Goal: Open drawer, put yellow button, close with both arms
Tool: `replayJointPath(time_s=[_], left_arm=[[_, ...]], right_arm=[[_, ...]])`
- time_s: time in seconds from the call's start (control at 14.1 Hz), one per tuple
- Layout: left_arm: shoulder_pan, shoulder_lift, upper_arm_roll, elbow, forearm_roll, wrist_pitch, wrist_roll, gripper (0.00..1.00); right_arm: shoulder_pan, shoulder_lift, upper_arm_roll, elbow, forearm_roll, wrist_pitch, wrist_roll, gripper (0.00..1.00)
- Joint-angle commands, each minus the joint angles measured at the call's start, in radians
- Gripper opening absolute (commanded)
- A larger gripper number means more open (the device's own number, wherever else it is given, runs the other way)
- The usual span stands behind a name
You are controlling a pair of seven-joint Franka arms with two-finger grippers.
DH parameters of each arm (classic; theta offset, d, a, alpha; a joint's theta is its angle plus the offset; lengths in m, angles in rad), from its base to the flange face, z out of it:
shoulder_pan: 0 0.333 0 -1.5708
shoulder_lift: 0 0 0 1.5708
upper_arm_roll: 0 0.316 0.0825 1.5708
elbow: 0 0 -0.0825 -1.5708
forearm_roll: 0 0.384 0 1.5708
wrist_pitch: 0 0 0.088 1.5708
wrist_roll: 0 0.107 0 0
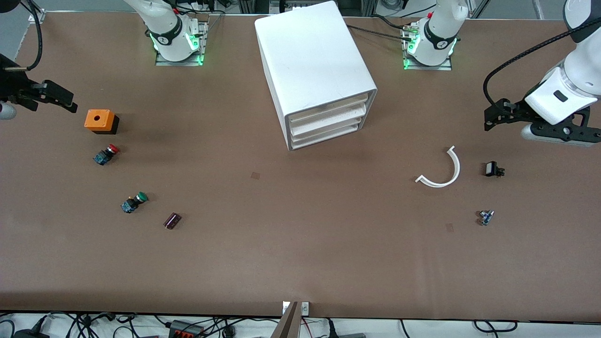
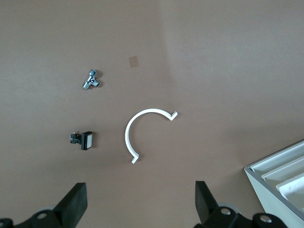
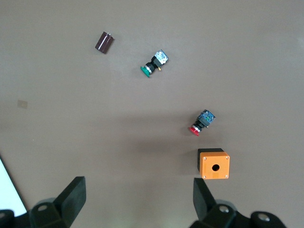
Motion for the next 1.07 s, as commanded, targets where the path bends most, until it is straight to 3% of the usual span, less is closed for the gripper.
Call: replayJointPath(time_s=[0.0,1.0], left_arm=[[-0.001,-0.019,-0.001,-0.004,-0.002,0.007,0.028,1.00],[-0.007,-0.019,-0.001,-0.001,-0.002,0.007,0.032,1.00]], right_arm=[[-0.013,-0.034,0.012,-0.032,-0.014,-0.003,-0.020,1.00],[-0.012,-0.034,0.012,-0.042,-0.012,0.005,-0.021,1.00]])
